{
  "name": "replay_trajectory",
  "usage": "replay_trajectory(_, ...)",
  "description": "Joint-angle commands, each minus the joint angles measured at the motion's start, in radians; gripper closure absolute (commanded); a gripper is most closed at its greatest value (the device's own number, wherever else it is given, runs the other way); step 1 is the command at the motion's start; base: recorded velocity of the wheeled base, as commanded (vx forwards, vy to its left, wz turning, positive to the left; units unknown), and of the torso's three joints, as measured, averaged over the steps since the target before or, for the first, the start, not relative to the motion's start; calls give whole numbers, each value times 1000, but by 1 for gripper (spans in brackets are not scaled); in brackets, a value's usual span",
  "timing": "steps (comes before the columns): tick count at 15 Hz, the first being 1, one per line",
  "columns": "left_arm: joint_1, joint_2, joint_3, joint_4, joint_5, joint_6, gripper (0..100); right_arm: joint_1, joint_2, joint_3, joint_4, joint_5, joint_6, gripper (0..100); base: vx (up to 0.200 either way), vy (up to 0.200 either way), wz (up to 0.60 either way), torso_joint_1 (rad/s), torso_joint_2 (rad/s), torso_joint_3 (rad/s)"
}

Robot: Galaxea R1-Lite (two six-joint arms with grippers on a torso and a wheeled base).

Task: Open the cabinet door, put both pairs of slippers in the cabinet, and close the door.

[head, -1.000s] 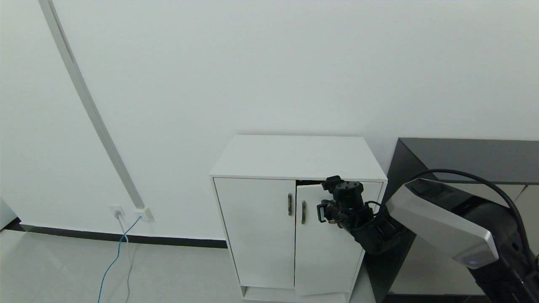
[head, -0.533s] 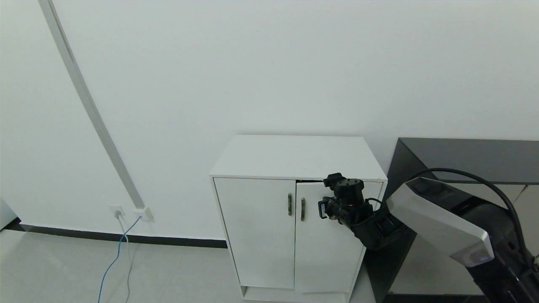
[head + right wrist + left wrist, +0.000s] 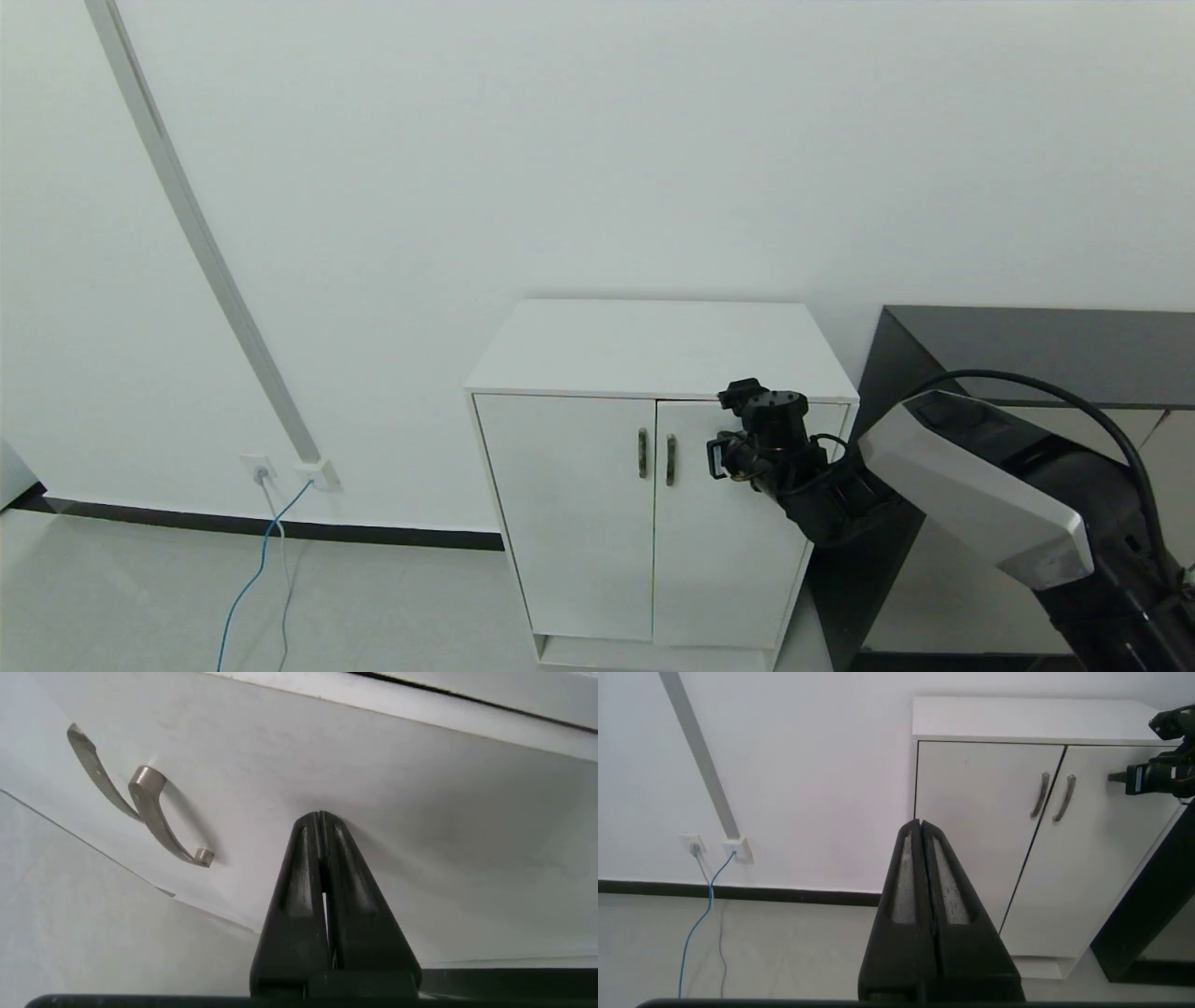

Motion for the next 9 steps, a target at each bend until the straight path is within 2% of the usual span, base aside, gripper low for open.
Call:
replay_trajectory(1, 0, 1, 0, 0, 0, 0, 100, -3, -1, -8, 0, 0, 0, 100, 0, 0, 0, 0, 0, 0)
replay_trajectory(9, 0, 1, 0, 0, 0, 0, 100, -12, 5, -29, -2, 0, 0, 100, 0, 0, 0, 0, 0, 0)
